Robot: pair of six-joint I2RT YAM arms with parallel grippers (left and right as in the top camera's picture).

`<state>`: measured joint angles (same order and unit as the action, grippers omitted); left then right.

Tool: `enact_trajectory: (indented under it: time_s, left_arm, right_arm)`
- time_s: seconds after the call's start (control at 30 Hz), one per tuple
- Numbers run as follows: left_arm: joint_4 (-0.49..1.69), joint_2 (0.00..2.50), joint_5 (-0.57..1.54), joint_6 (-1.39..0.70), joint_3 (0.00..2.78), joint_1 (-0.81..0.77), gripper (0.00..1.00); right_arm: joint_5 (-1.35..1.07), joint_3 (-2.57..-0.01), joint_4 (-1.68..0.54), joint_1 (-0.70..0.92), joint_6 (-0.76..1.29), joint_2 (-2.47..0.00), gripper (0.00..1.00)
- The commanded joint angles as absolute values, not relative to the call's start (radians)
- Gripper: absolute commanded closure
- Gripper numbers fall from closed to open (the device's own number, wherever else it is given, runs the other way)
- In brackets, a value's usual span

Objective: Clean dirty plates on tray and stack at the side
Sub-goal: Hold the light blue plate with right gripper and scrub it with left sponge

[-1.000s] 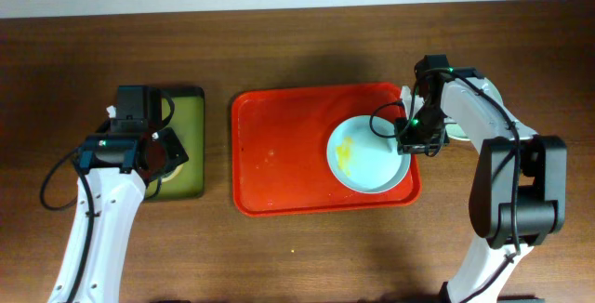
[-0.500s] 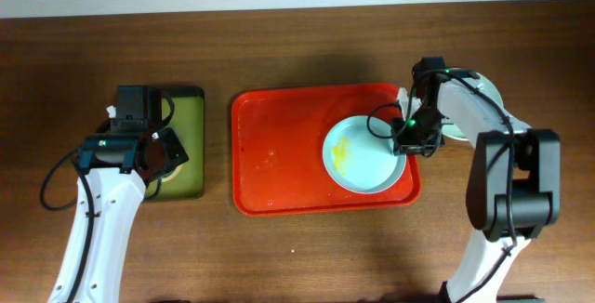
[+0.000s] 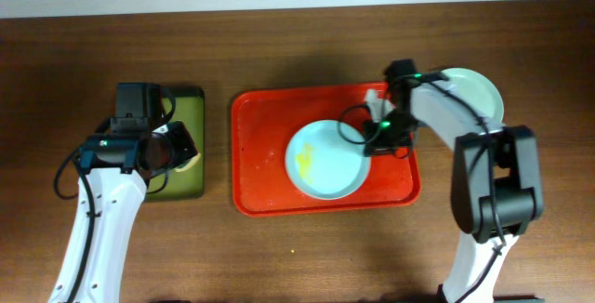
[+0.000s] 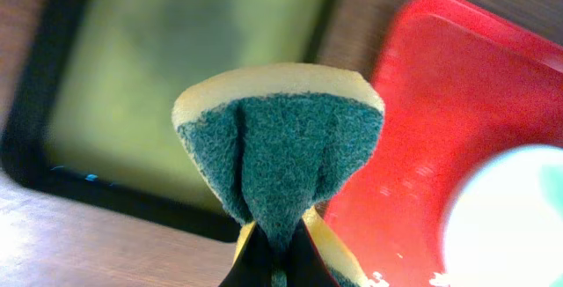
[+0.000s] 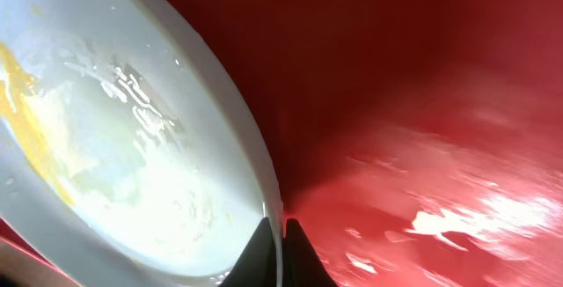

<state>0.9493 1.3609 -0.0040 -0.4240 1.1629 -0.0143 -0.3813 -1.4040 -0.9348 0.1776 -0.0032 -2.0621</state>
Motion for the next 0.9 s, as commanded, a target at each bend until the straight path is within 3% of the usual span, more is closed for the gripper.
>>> enact_trajectory:
  time_s: [0.0,0.5,0.87]
  left_arm:
    - [0.931,1.351,0.137,-0.369,1.14,-0.067,1.0]
    - [0.688,1.569,0.135,-0.532,1.11,-0.357,1.0]
    - [0.546,1.841,0.1,-0.599,1.11,-0.44,1.0]
  right_arm:
    - [-0.408,-1.396,-0.87,0.258,0.111,-2.083,0.96]
    - [-0.301,-1.396,-0.757,0.42,0.298,-2.117,0.96]
    - [-0.306,-1.396,-0.743,0.419,0.309,-2.132,0.96]
